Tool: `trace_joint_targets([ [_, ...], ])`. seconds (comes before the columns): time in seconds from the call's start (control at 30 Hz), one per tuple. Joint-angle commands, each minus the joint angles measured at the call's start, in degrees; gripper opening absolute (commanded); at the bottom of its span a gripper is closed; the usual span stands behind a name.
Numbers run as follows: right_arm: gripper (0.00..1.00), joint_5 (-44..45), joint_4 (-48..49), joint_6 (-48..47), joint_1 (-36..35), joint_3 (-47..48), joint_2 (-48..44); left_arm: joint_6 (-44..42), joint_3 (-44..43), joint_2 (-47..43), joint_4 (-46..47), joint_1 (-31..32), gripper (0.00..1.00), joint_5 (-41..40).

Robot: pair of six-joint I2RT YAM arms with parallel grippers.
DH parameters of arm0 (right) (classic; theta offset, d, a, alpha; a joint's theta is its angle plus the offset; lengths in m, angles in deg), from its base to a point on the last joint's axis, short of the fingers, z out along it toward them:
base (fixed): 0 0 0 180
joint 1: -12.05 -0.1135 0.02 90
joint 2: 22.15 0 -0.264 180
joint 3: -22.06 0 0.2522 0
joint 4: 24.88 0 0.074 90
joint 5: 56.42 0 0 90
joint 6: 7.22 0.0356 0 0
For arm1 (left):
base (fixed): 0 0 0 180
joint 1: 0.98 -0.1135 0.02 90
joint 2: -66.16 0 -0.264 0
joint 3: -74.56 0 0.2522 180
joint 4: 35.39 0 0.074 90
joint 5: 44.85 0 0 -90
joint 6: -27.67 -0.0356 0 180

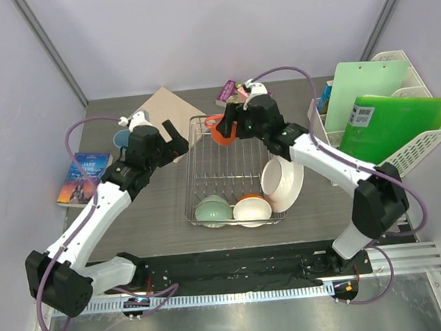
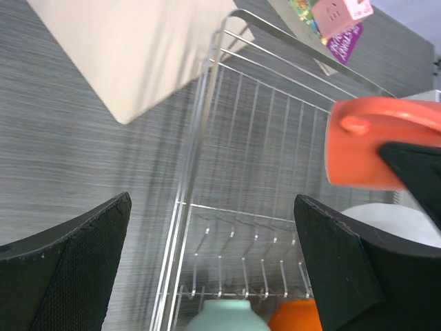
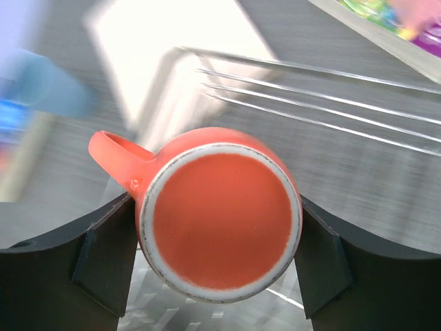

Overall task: Unload the mixed dishes from the dish rack
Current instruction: Pick up the cup from the dish rack.

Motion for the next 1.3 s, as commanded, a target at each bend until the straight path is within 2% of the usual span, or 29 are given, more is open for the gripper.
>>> trace_joint_targets([
  [0.0, 0.01, -14.99, 21.86, 12.59, 2.39, -5.44, -7.88, 4.23, 3.2, -3.14, 11.38, -0.03, 1.0, 4.71],
  [0.1, 0.01, -19.91, 32.23, 19.1, 3.8, -10.8, -10.69, 7.3, 7.86, -5.95, 18.6, -0.29, 1.0, 8.93],
  [0.2, 0.01, -23.34, 42.16, 25.51, 4.86, -15.81, -12.02, 11.87, 13.74, -9.82, 30.63, -0.73, 1.0, 13.24],
  [0.23, 0.01, -23.79, 44.73, 26.92, 5.12, -17.04, -12.11, 13.27, 15.41, -11.22, 38.41, -0.82, 1.0, 15.43],
  [0.3, 0.01, -24.14, 50.18, 30.09, 5.39, -20.12, -12.19, 17.84, 20.86, -12.29, 47.14, -0.82, 1.0, 15.71],
  [0.33, 0.01, -24.32, 51.34, 30.71, 5.3, -20.83, -11.93, 19.08, 22.7, -12.29, 55.37, -0.82, 1.0, 16.06],
  [0.4, 0.01, -24.85, 56.33, 34.22, 5.39, -23.02, -11.06, 21.54, 26.05, -11.68, 61.84, -0.82, 1.0, 16.24],
  [0.6, 0.01, -27.13, 67.42, 42.13, 5.3, -26.63, -9.29, 22.42, 25.62, -6.32, 67.83, -0.82, 0.99, 20.9],
  [0.67, 0.01, -27.83, 68.14, 42.93, 5.3, -26.64, -8.77, 23.22, 26.85, -5.35, 70.64, -0.82, 0.97, 21.51],
  [0.83, 0.01, -29.07, 69.37, 43.9, 5.12, -26.55, -8.15, 24.97, 25.89, -1.31, 76.45, -0.82, 0.75, 25.99],
  [0.93, 0.01, -29.51, 69.37, 43.9, 4.95, -26.55, -7.89, 25.42, 24.57, 0.53, 76.98, -0.82, 0.68, 28.19],
  [1.27, 0.01, -30.21, 68.76, 43.28, 3.98, -26.11, -6.75, 26.56, 23.6, 3.26, 78.74, -0.64, 0.62, 31.88],
])
